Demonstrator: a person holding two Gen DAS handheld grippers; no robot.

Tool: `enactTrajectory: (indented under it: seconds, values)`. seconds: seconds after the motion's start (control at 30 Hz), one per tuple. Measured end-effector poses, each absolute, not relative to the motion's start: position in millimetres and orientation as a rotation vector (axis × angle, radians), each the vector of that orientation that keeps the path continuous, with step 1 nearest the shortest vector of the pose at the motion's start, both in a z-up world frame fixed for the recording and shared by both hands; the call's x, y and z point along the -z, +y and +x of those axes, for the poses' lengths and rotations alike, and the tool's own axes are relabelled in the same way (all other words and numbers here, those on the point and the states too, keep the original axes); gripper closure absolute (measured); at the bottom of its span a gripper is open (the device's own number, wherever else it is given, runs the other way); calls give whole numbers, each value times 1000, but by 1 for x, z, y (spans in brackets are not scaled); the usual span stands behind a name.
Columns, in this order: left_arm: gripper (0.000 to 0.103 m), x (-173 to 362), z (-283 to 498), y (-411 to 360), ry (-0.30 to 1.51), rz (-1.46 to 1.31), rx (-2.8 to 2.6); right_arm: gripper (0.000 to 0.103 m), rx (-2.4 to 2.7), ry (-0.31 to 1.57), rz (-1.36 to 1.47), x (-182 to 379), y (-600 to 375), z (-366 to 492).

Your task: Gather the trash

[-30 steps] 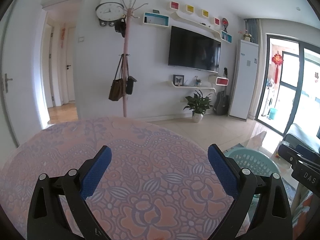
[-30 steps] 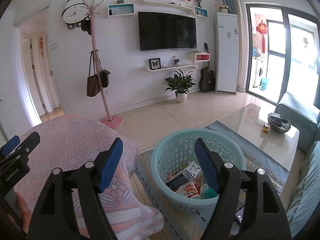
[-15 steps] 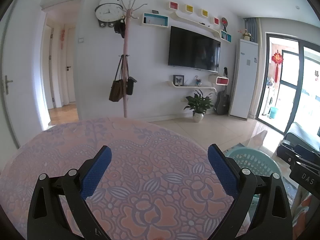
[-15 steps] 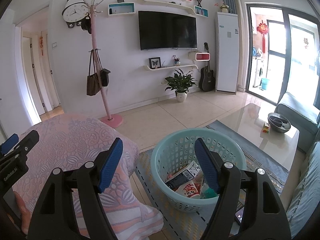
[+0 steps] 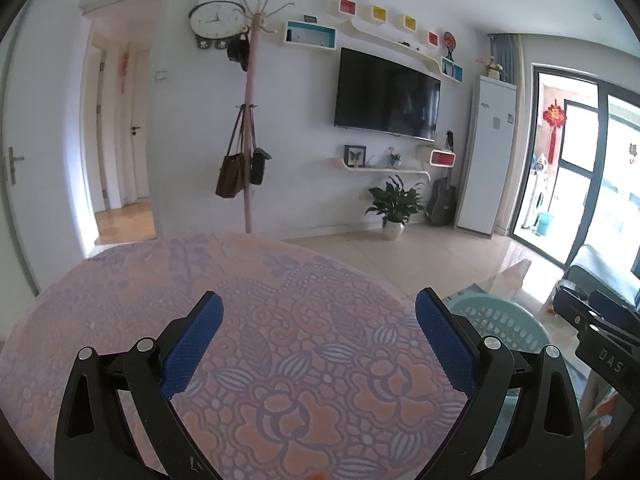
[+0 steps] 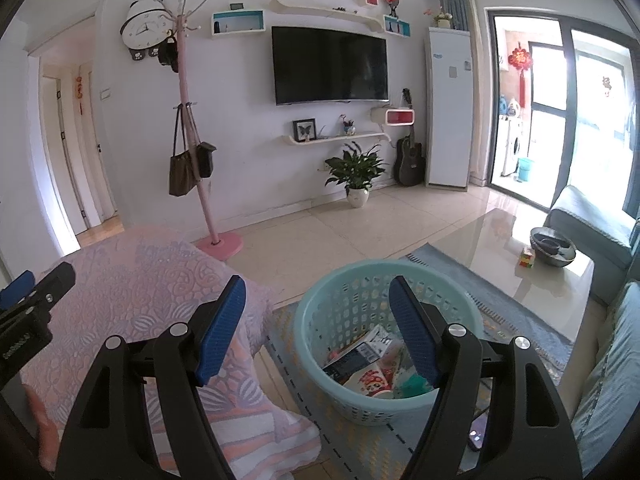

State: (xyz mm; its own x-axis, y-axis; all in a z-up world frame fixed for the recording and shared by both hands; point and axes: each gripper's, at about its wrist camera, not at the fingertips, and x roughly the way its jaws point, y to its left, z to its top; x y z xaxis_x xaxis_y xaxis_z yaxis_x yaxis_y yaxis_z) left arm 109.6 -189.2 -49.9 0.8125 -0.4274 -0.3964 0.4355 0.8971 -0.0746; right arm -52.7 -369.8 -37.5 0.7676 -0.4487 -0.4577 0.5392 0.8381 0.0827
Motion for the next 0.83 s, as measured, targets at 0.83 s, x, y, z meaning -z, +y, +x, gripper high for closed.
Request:
enactTrajectory:
  seconds: [0.83]
  values:
    - [7, 48, 74, -164, 462, 77, 420, 33, 539, 426, 201, 24, -361, -70]
